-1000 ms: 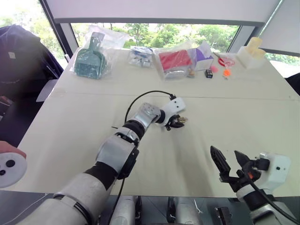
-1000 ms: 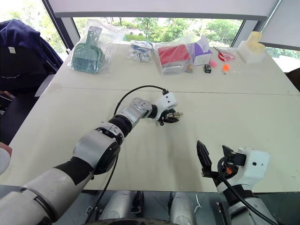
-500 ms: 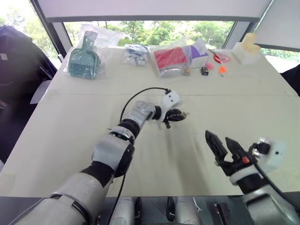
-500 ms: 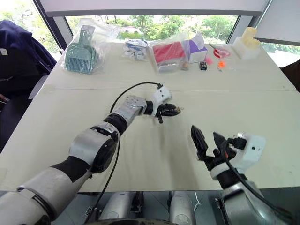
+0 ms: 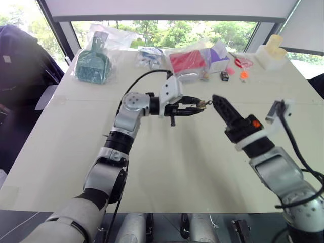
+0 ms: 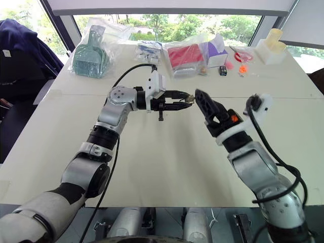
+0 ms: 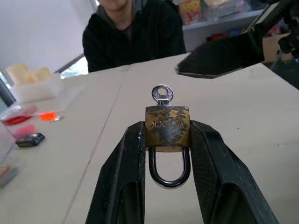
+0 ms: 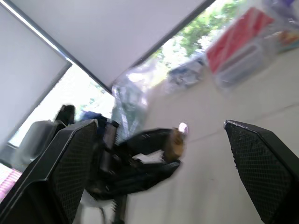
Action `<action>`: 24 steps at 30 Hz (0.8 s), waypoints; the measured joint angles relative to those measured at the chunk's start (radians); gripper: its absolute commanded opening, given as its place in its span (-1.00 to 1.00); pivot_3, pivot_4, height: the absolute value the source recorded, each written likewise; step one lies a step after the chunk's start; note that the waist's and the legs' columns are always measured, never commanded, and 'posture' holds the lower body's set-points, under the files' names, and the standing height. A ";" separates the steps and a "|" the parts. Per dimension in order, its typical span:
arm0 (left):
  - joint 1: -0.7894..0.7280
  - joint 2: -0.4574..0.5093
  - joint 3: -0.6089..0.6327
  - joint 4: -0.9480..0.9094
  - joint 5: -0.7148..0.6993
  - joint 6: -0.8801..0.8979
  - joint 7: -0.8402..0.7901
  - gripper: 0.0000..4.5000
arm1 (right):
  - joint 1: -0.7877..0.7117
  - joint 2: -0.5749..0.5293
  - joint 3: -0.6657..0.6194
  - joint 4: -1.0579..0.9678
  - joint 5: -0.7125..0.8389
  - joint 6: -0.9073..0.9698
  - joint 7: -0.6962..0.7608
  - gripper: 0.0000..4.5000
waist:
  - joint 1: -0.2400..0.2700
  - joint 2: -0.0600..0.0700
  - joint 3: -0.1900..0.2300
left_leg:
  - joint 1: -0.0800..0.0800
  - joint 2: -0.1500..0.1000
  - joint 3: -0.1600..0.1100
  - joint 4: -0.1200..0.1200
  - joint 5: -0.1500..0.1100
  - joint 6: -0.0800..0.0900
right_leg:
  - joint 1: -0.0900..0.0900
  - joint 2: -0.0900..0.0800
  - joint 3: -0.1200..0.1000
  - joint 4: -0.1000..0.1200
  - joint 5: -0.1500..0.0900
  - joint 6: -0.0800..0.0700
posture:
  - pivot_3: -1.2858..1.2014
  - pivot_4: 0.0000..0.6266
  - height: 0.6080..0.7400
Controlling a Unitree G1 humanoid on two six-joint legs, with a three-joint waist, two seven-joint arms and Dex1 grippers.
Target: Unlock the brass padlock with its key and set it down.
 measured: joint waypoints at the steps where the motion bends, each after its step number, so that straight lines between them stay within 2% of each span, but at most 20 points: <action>1: 0.000 0.001 -0.002 -0.023 -0.006 0.003 0.013 -0.65 | -0.012 0.011 -0.001 0.006 0.006 0.002 0.003 1.00 | -0.001 0.000 0.000 | 0.000 0.000 0.000 0.000 0.000 0.000 | 0.000 0.000 0.000 0.000 0.000 0.000 | 0.03 -0.52 0.93; 11: 0.030 0.035 -0.037 -0.145 -0.037 0.021 0.106 -0.65 | -0.089 0.137 -0.007 0.083 0.004 0.027 0.013 1.00 | -0.001 0.001 0.000 | 0.000 0.001 -0.001 0.009 0.000 0.000 | -0.001 0.000 0.000 0.012 0.000 0.000 | 0.03 -0.52 0.93; 15: 0.032 0.049 -0.052 -0.167 -0.051 0.022 0.109 -0.65 | -0.102 0.155 -0.015 0.097 0.000 0.034 0.013 1.00 | -0.002 0.001 0.000 | 0.000 0.001 -0.001 0.009 0.000 0.000 | -0.001 0.000 0.000 0.012 0.000 0.000 | 0.03 -0.52 0.93; 18: 0.032 0.053 -0.057 -0.167 -0.060 0.022 0.113 -0.65 | -0.104 0.171 -0.015 0.110 -0.014 0.042 0.013 0.44 | -0.004 0.001 0.000 | 0.000 0.001 -0.001 0.009 0.000 0.000 | -0.001 0.000 0.000 0.012 0.000 0.000 | 0.03 -0.52 0.93; 24: 0.032 0.069 -0.069 -0.169 -0.080 0.016 0.118 -0.65 | -0.135 0.200 -0.016 0.115 -0.045 0.052 0.014 -0.98 | -0.003 0.002 0.001 | 0.000 0.001 -0.001 0.009 0.000 0.000 | -0.001 0.000 0.000 0.013 0.000 0.000 | 0.03 -0.52 0.93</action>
